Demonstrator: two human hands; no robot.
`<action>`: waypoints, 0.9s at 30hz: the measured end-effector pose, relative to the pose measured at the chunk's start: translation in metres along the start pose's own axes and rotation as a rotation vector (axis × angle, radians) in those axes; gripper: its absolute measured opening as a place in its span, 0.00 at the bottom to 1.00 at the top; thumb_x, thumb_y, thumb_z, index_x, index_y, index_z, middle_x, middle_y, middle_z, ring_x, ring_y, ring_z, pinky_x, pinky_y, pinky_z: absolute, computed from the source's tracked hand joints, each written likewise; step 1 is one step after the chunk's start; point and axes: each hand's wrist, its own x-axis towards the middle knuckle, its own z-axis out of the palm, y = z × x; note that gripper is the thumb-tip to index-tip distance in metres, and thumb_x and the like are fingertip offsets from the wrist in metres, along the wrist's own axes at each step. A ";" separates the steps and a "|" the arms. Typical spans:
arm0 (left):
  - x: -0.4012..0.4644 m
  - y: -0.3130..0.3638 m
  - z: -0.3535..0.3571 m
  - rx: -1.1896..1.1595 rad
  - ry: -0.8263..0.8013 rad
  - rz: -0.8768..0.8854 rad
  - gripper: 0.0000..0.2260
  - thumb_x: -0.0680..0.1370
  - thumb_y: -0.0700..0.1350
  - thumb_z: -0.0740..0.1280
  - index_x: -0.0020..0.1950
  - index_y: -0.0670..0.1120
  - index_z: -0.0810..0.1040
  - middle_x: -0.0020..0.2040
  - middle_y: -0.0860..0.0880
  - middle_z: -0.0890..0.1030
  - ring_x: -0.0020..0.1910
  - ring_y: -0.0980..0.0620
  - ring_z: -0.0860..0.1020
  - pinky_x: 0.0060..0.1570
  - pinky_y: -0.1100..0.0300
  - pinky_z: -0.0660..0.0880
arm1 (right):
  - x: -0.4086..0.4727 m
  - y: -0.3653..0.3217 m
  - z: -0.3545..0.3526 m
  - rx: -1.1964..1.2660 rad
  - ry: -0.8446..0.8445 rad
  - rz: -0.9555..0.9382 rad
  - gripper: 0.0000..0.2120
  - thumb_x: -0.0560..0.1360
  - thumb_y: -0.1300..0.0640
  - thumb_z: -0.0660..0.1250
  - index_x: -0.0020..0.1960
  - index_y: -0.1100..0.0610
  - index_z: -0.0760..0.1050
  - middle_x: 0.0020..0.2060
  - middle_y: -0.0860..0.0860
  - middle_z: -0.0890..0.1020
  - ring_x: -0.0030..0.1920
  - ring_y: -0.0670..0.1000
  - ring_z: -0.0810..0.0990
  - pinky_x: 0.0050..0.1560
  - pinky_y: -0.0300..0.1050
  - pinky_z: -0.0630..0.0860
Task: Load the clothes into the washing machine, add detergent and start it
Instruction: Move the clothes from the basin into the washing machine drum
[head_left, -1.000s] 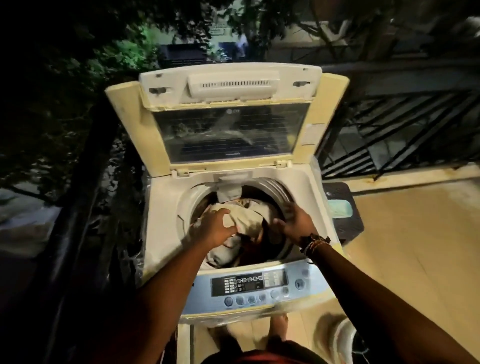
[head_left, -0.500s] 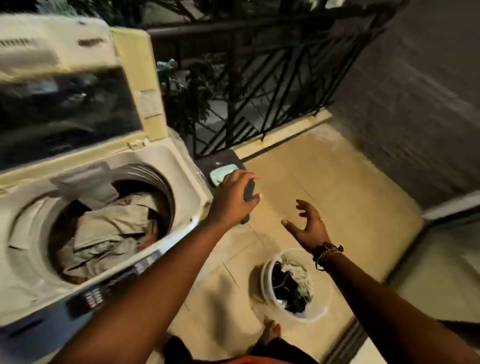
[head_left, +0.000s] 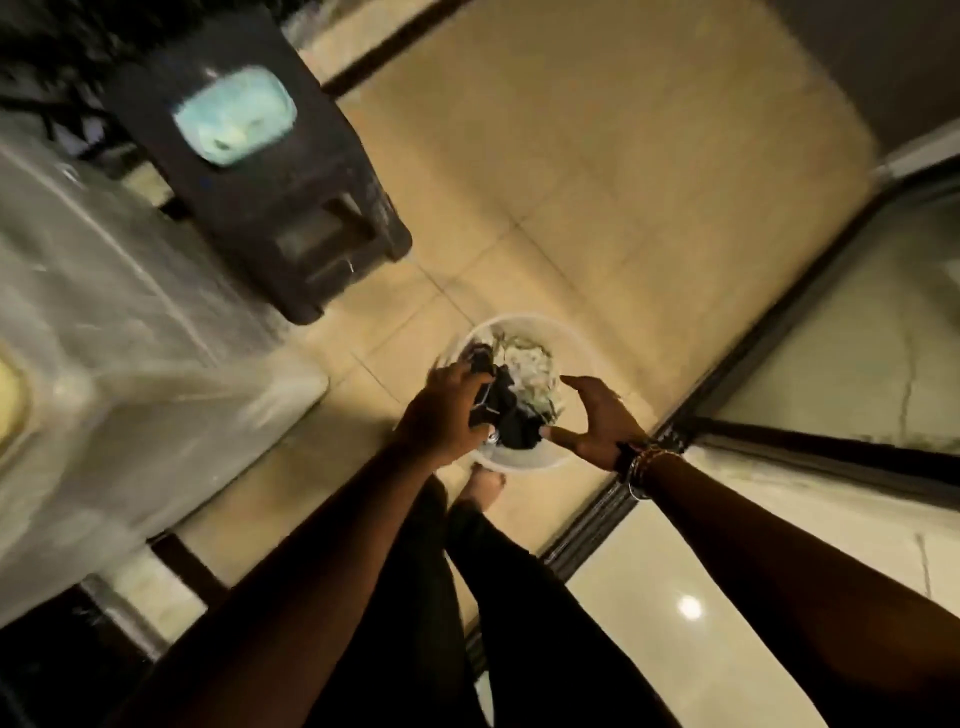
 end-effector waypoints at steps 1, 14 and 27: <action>0.011 -0.010 0.016 0.012 -0.042 -0.016 0.34 0.73 0.51 0.74 0.77 0.48 0.66 0.77 0.42 0.64 0.75 0.42 0.63 0.70 0.47 0.70 | 0.015 0.008 0.013 -0.007 -0.036 -0.004 0.46 0.69 0.35 0.74 0.79 0.52 0.60 0.76 0.56 0.66 0.75 0.60 0.65 0.74 0.55 0.64; 0.243 -0.154 0.251 0.597 -0.301 0.132 0.55 0.67 0.58 0.78 0.81 0.39 0.48 0.80 0.32 0.51 0.78 0.30 0.54 0.76 0.36 0.54 | 0.286 0.098 0.241 -0.005 -0.247 0.118 0.75 0.48 0.29 0.79 0.81 0.48 0.39 0.79 0.60 0.51 0.69 0.70 0.72 0.66 0.62 0.75; 0.218 -0.100 0.205 0.174 -0.411 0.140 0.24 0.72 0.53 0.71 0.65 0.50 0.69 0.59 0.45 0.79 0.58 0.39 0.79 0.52 0.45 0.78 | 0.218 0.106 0.187 0.190 -0.234 0.132 0.27 0.70 0.47 0.68 0.68 0.51 0.73 0.59 0.54 0.82 0.59 0.58 0.81 0.58 0.50 0.77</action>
